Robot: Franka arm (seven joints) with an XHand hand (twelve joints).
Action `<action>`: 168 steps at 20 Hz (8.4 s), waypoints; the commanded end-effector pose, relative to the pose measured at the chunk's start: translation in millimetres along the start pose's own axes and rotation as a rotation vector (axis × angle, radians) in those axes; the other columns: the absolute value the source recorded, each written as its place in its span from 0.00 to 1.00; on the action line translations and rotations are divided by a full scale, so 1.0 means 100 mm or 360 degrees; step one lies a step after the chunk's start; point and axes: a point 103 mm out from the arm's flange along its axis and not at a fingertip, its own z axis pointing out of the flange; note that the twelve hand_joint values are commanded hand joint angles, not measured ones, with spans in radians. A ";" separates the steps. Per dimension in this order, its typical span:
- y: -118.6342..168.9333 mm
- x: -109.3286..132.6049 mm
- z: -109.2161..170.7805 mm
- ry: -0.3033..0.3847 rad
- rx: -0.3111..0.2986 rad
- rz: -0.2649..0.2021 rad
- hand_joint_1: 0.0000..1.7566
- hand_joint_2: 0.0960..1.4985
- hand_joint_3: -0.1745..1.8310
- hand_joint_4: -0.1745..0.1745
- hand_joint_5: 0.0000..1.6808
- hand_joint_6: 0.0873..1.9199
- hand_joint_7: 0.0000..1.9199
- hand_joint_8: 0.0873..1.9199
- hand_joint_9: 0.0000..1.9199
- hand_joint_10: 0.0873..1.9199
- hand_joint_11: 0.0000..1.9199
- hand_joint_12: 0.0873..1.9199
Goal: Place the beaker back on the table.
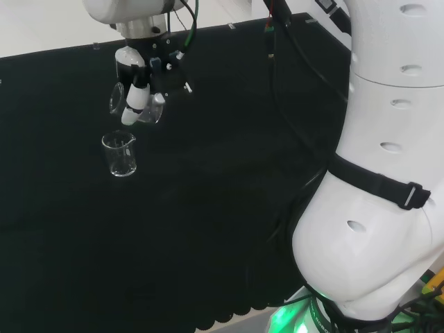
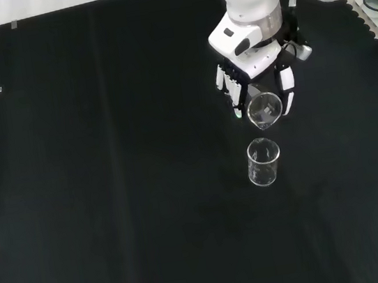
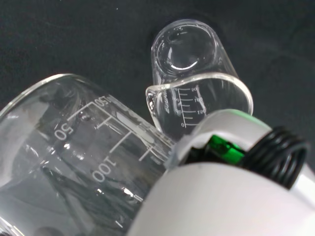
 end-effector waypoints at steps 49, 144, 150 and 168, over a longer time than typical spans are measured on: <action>0.04 -0.70 0.78 0.0990 -0.0330 -0.0126 0.75 0.40 0.36 0.00 0.87 0.08 0.83 0.00 0.80 0.00 0.56 0.42; 0.32 -0.72 1.71 0.1193 -0.0418 -0.0022 0.75 0.42 0.33 0.00 0.87 0.06 0.82 0.00 0.78 0.00 0.52 0.44; 0.30 -0.72 1.72 0.1174 -0.0405 -0.0037 0.75 0.52 0.21 0.00 0.84 0.09 0.81 0.00 0.77 0.00 0.51 0.45; 0.20 -0.91 1.67 0.1141 -0.0354 -0.0065 0.66 0.17 0.58 0.60 0.52 0.37 0.67 0.00 0.66 0.00 0.36 0.55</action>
